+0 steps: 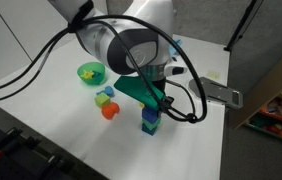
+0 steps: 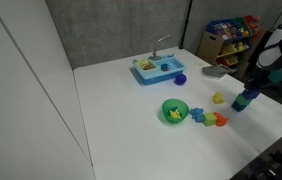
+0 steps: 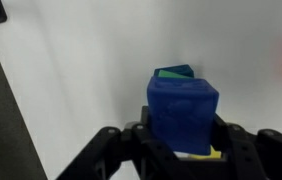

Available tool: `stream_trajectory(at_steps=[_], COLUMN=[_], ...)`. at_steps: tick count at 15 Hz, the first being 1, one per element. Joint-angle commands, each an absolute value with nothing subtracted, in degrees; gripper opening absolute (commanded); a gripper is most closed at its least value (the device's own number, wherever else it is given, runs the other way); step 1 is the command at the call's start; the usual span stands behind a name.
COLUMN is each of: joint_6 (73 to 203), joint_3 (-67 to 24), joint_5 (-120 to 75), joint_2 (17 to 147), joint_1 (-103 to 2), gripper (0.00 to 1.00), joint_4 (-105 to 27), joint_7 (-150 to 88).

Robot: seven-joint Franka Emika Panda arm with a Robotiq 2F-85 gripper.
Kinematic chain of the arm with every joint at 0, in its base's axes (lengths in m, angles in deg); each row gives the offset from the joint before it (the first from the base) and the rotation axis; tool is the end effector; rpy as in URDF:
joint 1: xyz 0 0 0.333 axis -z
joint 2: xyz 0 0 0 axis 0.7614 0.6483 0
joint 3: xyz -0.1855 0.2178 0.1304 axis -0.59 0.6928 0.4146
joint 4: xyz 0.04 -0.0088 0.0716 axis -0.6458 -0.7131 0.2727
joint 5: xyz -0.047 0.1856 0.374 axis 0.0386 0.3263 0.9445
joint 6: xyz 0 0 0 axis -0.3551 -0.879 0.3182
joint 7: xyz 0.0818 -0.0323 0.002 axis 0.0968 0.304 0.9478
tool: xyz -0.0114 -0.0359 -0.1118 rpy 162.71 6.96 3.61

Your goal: Pick up the green block and stack it on the navy blue block, pick up the neon blue block and stack it on the green block, Pick up the orange toy and stack it on the neon blue block, pick up the light green block and stack it on the neon blue block top

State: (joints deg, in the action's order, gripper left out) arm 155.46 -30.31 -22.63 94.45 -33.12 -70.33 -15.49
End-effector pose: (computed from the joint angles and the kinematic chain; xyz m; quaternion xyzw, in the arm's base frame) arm 0.4986 -0.2864 0.1274 0.9903 -0.1218 -0.0257 0.0619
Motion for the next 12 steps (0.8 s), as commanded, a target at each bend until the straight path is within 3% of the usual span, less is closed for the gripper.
stream_trajectory(at_steps=[1,12], joint_6=[155.7,155.3], joint_3=[-31.0,-31.6], joint_5=[-25.1,-26.6], joint_2=[95.0,95.2], joint_1=[-34.3,-34.9], gripper=[0.28,0.28], joint_4=[-68.5,-68.4], joint_7=[-17.0,-17.4])
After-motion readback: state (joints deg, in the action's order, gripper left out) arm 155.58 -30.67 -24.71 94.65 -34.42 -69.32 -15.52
